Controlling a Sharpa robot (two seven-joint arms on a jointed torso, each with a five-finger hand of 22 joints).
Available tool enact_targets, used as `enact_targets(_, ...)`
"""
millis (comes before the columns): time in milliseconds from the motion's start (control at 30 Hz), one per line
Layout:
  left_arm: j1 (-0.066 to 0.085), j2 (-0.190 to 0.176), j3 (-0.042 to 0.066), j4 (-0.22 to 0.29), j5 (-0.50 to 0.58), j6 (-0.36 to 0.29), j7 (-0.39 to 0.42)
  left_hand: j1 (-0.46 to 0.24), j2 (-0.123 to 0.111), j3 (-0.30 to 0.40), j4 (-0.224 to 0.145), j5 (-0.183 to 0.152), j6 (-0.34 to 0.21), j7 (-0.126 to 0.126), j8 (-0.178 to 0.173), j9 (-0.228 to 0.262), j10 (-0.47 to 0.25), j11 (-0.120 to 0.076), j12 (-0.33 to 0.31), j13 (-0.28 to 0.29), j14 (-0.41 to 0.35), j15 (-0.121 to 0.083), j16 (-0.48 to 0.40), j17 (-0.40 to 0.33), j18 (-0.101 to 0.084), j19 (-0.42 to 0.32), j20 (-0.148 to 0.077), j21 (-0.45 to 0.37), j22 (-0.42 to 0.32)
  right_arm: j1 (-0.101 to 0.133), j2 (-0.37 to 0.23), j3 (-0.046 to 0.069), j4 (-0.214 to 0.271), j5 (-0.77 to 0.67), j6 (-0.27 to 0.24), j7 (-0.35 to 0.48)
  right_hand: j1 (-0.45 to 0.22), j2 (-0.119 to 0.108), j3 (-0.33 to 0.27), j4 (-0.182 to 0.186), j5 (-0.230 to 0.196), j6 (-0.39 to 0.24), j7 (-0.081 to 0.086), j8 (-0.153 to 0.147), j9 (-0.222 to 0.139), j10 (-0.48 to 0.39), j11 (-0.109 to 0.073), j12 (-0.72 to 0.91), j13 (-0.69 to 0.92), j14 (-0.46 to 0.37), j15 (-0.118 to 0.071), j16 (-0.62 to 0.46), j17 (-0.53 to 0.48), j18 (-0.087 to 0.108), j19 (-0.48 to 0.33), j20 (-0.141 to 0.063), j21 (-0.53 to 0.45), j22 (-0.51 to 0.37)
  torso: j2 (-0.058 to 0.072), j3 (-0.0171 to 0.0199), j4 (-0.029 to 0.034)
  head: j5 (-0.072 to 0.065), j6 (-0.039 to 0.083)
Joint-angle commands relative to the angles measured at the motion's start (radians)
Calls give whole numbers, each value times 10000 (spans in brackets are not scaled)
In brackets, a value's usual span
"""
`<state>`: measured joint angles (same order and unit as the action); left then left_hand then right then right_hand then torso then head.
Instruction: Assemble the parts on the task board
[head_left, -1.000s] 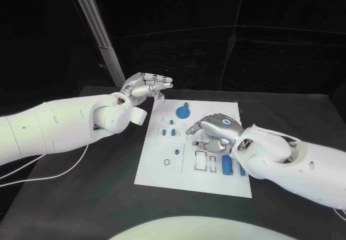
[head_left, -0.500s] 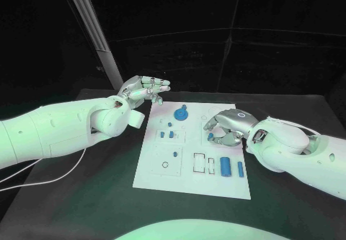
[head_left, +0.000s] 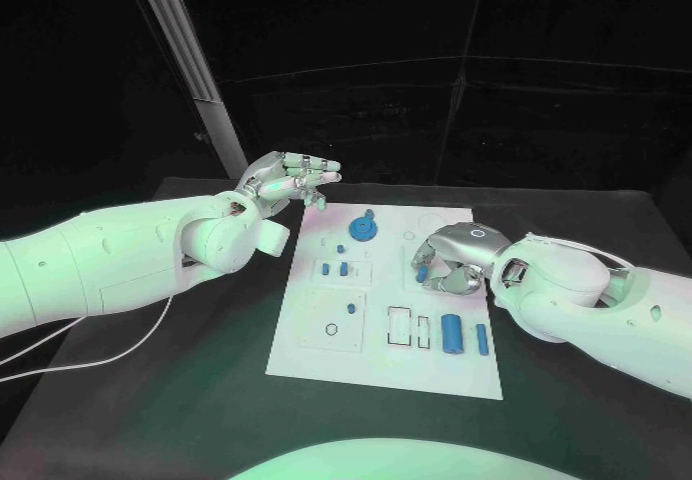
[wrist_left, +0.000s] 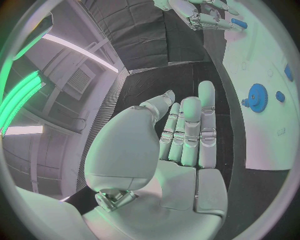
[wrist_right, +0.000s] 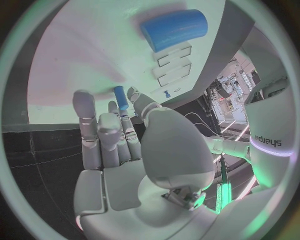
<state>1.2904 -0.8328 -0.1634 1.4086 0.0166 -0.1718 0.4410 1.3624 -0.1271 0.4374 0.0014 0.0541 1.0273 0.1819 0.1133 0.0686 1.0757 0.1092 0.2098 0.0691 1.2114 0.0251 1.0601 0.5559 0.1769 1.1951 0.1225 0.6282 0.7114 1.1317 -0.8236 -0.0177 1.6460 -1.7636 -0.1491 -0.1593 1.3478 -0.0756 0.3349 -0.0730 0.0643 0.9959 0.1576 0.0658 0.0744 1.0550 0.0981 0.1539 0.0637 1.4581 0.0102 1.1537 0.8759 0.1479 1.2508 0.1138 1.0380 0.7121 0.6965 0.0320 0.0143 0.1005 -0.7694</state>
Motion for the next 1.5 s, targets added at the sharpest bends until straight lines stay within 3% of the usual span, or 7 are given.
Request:
enact_targets(33, 18, -2, 7, 9, 38, 137, 16, 13, 61, -41, -17, -13, -58, 12, 28, -13, -15, 34, 43, -3, -68, -2, -50, -27, 62, -88, 6, -37, -21, 21, 39, 9, -23, -169, 187, -86, 71, 101, 134, 25, -77, 156, 11, 71, 21, 174, -8, 87, -10, 121, -34, 176, 218, -1, 182, -22, 214, 309, -2, 6, 2, 13, -3)
enact_targets(433, 18, 0, 7, 0, 38, 159, 2, 13, 61, -41, -17, -13, -58, 12, 29, -12, -15, 34, 43, -3, -68, -2, -50, -28, 62, -88, 6, -38, -22, 20, 102, 9, -47, -401, -169, -207, 546, 538, 1006, -72, -160, 1173, -171, 392, 180, 1489, -326, 297, 83, 268, -283, 742, 903, -163, 648, -240, 977, 1358, -1, 11, -11, 10, -34)
enact_targets(833, 17, -7, 6, -12, 38, 172, -18, 13, 61, -41, -17, -13, -58, 12, 29, -12, -15, 34, 43, -3, -68, -2, -50, -28, 62, -88, 6, -38, -22, 18, -98, 15, 357, -209, -989, -115, 570, 484, 1184, -139, -163, 1266, -187, 382, 191, 1643, -349, 214, 79, 274, -328, 839, 1001, -213, 739, -311, 1167, 1613, -14, 8, -9, 3, -45)
enact_targets(1100, 15, -12, 4, -24, 38, 169, -23, 13, 61, -41, -17, -13, -58, 12, 29, -12, -15, 34, 43, -3, -68, -2, -50, -28, 62, -88, 6, -38, -22, 79, -480, 419, 1042, 756, -1077, -119, 499, 410, 1212, -122, -162, 1238, -177, 339, 179, 1609, -335, 123, 60, 268, -319, 861, 1013, -218, 737, -315, 1189, 1632, -13, 2, -11, -13, -12)
enact_targets(1200, 15, -1, 3, -29, 38, 168, -22, 15, 76, -48, -17, -12, -53, 10, 37, -11, -15, 33, 55, -2, -73, -2, -52, -39, 63, -88, 7, -46, -30, 145, -489, 505, 1318, 1047, -1150, -27, 482, 389, 1225, -118, -161, 1226, -171, 323, 175, 1595, -328, 90, 54, 266, -315, 870, 1018, -221, 737, -314, 1199, 1644, -6, 6, -5, -18, -10)
enact_targets(1333, 14, 13, 3, -30, 38, 165, -20, 15, 76, -48, -17, -12, -53, 10, 37, -11, -15, 33, 55, -2, -73, -2, -52, -39, 63, -88, 7, -46, -30, 178, -172, 546, 1411, 1308, -1146, 137, 468, 376, 1242, -115, -160, 1212, -162, 305, 170, 1581, -320, 58, 49, 265, -310, 879, 1023, -219, 731, -312, 1199, 1638, 1, 5, -5, -1, -9)
enact_targets(1500, 15, 38, 4, -16, 38, 171, -14, 15, 76, -48, -17, -12, -53, 10, 37, -11, -15, 33, 55, -2, -73, -2, -52, -39, 63, -88, 7, -46, -30, 186, 564, 550, 1234, 1442, -1042, 422, 470, 385, 1278, -115, -157, 1197, -153, 285, 164, 1568, -311, 21, 44, 259, -303, 873, 1000, -215, 717, -309, 1189, 1615, 3, -16, 39, -8, -33)
